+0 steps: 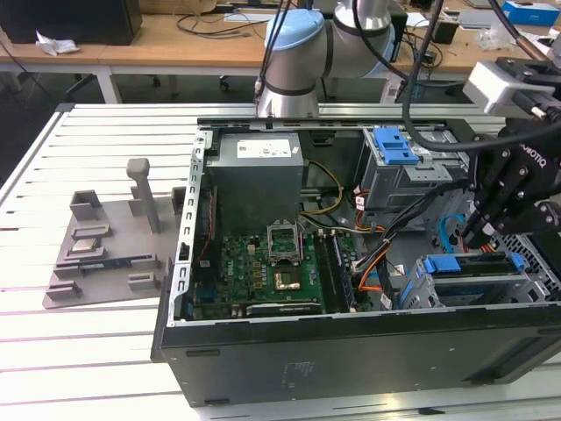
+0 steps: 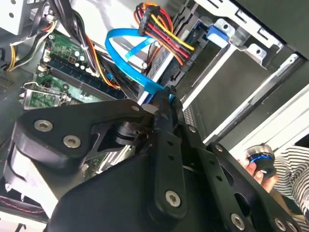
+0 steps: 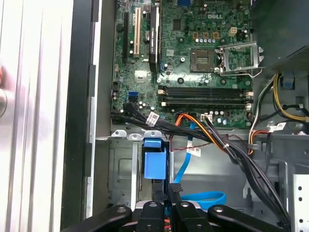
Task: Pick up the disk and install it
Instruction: 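Insert the second disk wire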
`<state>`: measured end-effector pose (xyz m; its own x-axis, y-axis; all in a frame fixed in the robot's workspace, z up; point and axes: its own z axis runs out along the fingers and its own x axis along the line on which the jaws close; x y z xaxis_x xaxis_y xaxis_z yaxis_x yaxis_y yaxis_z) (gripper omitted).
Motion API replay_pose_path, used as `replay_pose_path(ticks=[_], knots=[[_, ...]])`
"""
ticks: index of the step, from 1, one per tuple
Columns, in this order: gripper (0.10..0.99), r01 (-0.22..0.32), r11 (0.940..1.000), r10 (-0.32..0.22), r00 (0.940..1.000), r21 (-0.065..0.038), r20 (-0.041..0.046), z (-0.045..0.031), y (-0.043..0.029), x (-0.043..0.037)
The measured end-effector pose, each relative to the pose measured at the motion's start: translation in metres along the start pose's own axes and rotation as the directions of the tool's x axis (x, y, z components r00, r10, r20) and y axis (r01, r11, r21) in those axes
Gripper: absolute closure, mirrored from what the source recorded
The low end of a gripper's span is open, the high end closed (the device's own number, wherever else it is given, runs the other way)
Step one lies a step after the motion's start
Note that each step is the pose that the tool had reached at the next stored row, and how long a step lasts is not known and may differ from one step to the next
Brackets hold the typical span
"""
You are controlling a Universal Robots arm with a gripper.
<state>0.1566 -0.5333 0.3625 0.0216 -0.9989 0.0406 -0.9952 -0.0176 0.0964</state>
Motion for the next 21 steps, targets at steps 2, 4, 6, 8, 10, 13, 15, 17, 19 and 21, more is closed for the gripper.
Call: replay_pose_path(ticks=[2,4,6,8,10,13,15,17,19,21], knots=[[0.925,0.001,1.0,-0.001,1.0,0.0,-0.0001,0.0028,-0.0025,0.001],[0.925,0.002,1.0,-0.002,1.0,0.0,0.0,0.0062,-0.0043,0.0038],[0.925,0.004,1.0,-0.004,1.0,0.0,-0.0006,0.0091,-0.0071,0.0043],[0.925,0.007,1.0,-0.007,1.0,0.0,-0.0013,0.0111,-0.0093,0.0043],[0.925,0.008,1.0,-0.008,1.0,0.0,-0.0014,0.0131,-0.01,0.0042],[0.925,0.008,1.0,-0.008,1.0,0.0,-0.0019,0.0158,-0.0104,0.0041],[0.925,0.009,1.0,-0.009,1.0,0.0,-0.0016,0.0171,-0.0105,0.004],[0.925,0.012,0.9999,-0.012,0.9999,0.0,-0.0019,0.0173,-0.0105,0.004],[0.925,0.014,0.9999,-0.014,0.9999,0.002,-0.0019,0.0171,-0.0093,0.004],[0.925,0.017,0.9999,-0.017,0.9999,0.004,-0.0003,0.0166,-0.0086,0.004]])
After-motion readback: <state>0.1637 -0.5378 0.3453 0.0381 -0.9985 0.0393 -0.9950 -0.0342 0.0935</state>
